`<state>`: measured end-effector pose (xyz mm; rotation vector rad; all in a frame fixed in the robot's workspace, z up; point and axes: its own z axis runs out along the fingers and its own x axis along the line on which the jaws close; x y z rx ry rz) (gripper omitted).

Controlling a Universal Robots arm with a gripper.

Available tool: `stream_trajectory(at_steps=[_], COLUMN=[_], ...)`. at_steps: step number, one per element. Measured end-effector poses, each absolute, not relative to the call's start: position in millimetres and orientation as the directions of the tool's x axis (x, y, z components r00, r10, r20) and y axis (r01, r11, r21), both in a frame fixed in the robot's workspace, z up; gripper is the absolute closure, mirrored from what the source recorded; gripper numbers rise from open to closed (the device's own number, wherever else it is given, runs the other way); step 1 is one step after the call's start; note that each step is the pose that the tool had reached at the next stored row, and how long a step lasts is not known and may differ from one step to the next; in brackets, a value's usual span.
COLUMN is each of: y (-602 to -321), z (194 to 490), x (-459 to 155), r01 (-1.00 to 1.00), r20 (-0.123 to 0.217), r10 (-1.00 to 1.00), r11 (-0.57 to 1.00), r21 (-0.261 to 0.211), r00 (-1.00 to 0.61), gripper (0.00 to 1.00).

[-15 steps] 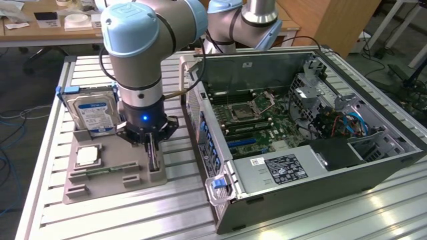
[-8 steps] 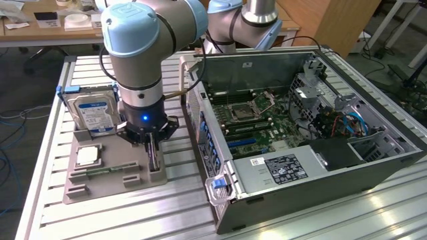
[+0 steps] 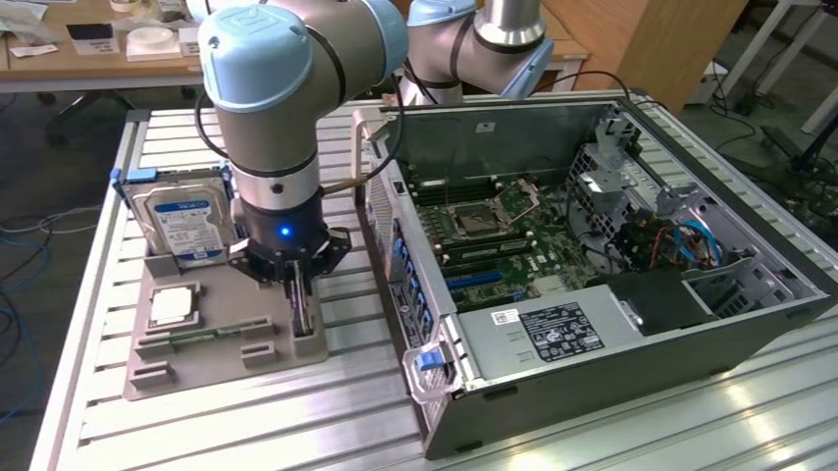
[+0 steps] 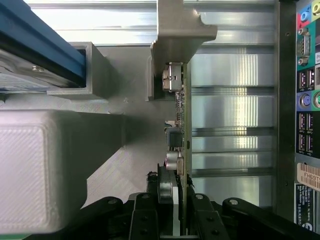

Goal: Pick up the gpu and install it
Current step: 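Pick up the gpu and move the gpu toward the slot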

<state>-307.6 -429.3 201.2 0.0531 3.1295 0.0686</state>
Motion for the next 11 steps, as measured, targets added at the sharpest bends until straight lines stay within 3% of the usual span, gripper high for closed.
stream_trajectory(at_steps=[11], y=[-429.2], z=[238.1], x=[-307.7], r01=[0.034], r20=[-0.010], r10=[0.034], r11=[0.998], r21=[0.044], r00=[-0.999], gripper=[0.72])
